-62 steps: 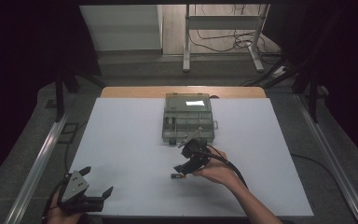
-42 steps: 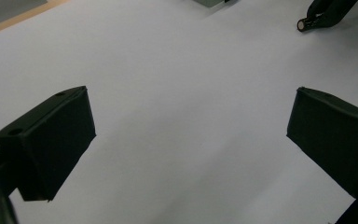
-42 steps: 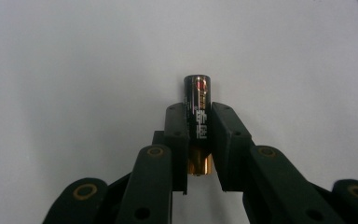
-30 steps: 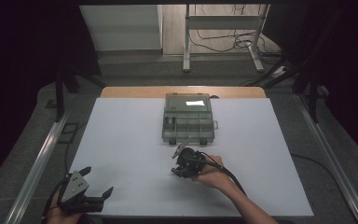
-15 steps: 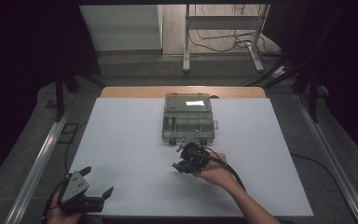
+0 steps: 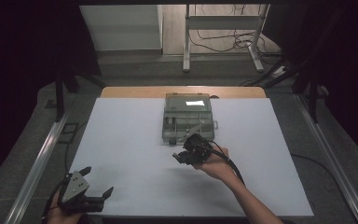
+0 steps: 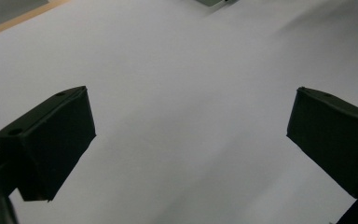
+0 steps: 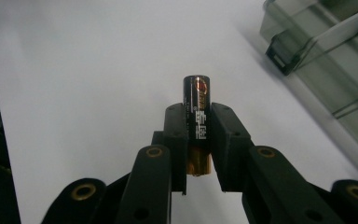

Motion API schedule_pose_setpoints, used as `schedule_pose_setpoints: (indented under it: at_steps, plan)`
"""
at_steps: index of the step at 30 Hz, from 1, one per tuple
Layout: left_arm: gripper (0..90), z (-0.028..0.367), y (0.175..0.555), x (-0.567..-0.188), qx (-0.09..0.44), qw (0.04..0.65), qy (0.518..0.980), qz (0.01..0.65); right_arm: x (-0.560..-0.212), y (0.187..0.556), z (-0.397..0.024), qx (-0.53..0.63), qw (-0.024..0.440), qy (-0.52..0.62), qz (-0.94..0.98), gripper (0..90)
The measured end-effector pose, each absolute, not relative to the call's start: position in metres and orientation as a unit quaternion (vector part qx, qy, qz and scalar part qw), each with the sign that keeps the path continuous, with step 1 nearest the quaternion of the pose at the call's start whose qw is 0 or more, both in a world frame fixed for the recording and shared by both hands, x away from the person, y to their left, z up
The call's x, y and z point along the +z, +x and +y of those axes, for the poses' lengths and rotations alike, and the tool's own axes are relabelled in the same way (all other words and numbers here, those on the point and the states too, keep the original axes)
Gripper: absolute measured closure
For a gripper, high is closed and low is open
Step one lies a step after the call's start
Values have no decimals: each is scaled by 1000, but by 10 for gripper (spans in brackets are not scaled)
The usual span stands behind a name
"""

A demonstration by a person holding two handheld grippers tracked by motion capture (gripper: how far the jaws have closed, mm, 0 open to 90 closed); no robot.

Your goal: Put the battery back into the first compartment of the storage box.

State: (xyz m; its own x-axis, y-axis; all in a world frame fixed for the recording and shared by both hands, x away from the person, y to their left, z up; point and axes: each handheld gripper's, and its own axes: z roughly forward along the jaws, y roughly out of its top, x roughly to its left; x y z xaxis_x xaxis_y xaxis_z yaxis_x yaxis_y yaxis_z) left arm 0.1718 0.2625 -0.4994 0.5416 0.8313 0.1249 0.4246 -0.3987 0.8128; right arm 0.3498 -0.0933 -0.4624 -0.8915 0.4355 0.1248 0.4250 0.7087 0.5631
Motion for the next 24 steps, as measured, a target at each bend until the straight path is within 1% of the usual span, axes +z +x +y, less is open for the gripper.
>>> schedule_pose_setpoints:
  at_steps: [14,19,24]
  plan:
    - [17,263,172,-499,266,382,789,400,-451,377,-91,323,18,261,910,763]
    - [16,264,172,-499,265,384,788,401,-449,389,-89,326,35,265,907,762]
    - [16,264,172,-499,264,385,787,402,-445,402,-86,329,42,277,902,762]
